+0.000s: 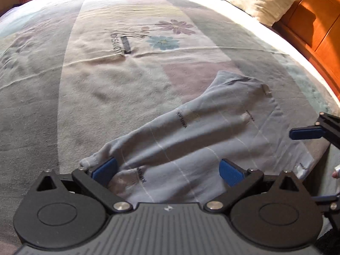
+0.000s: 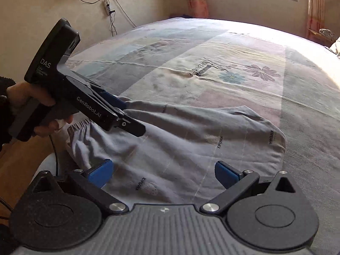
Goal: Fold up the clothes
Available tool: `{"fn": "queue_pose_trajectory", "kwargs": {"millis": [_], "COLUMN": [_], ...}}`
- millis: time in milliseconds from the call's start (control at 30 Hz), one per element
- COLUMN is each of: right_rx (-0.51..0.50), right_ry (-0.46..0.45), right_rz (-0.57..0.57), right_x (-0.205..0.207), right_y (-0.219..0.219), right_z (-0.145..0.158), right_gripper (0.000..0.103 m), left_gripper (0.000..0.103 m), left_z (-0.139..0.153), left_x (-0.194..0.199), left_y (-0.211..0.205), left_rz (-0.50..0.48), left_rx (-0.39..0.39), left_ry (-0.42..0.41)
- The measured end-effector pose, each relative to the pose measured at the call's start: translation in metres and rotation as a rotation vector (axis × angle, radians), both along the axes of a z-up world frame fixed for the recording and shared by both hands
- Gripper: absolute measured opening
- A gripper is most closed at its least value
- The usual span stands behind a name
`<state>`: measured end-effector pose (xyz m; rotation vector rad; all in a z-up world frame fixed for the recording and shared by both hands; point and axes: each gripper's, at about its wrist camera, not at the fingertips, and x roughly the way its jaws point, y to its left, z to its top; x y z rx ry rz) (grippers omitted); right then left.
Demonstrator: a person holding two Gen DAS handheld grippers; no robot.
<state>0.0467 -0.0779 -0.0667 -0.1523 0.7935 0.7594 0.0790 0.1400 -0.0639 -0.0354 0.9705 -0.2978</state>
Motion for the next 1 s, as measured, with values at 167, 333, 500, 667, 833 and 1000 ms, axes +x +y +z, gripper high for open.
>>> {"fn": "queue_pose_trajectory", "kwargs": {"millis": [167,333,500,667,833,1000], "right_rx": [-0.042,-0.073,-0.088,-0.064,-0.02,-0.031], "right_ry": [0.05,-0.019,-0.037,0.008,0.023,0.007], "right_rz": [-0.107,-0.111,-0.099,-0.123,-0.153,-0.151], "right_x": [-0.009,-0.019,-0.019,-0.017,-0.015,-0.018], "right_y": [-0.035,-0.032,-0.024,-0.028,-0.032,-0.03], "right_z": [-0.014,-0.017,-0.027,-0.04,-0.04,-0.041], "right_gripper": [0.103,0.103,0.103,0.103,0.103,0.103], "left_gripper": [0.101,0.102,0.102,0.102,0.102,0.102], "left_z": [0.018,0.019,-0.017,0.002,0.037,0.002], "left_x": [-0.023,-0.05,-0.067,-0.086,-0.089,-0.079], "left_y": [-0.006,-0.035,-0.036,-0.014,-0.02,-0.037], "left_rz": [-0.027,-0.184,-0.18,-0.158,-0.25,-0.334], "left_rx": [0.07,0.134,0.213,0.153,0.125,0.123], "left_ry": [-0.055,-0.085,0.04,0.044,-0.005,0.112]}}
